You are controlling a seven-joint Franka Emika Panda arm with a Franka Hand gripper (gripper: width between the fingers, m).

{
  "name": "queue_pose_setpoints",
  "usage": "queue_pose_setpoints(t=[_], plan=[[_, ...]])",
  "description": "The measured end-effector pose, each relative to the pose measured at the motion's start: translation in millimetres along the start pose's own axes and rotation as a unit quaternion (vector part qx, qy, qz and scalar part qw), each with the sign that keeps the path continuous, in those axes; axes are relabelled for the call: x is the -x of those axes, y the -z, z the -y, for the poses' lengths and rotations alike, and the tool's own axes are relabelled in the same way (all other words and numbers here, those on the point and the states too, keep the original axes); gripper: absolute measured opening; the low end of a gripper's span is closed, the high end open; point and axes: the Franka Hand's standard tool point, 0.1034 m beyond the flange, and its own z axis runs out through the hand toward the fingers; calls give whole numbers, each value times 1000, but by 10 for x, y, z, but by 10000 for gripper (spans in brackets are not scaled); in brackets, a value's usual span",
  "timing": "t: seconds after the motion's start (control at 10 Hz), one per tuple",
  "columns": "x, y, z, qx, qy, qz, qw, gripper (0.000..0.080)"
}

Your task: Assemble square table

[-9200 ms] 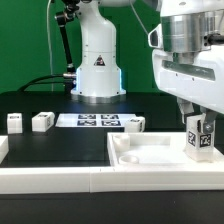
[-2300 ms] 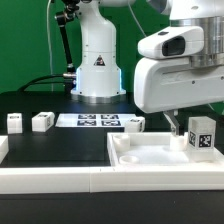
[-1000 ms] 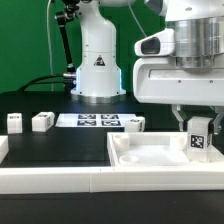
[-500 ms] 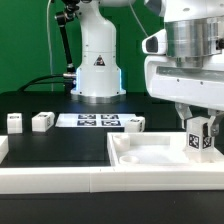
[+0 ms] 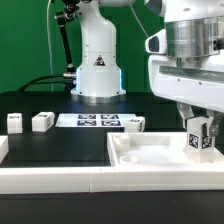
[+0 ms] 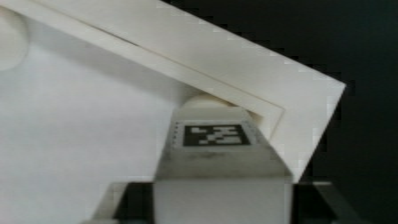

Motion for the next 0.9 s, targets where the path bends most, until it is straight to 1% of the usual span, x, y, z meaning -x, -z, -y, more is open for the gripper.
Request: queue_pose_setpoints(t=[0.1,0.2,0.3,0.4,0.6,0.8,0.9], plan=[[6,-1,1,0,5,0,1000,471],[21,0,6,1,23,0,1000,587],[39,5,8,7,74,3,997,587],[31,2,5,6,115,3,993,639],[30,0,3,6,166,3,986,646],[42,-5,2,7,268,3,963,648],[65,-9,4,11,310,1,951,648]])
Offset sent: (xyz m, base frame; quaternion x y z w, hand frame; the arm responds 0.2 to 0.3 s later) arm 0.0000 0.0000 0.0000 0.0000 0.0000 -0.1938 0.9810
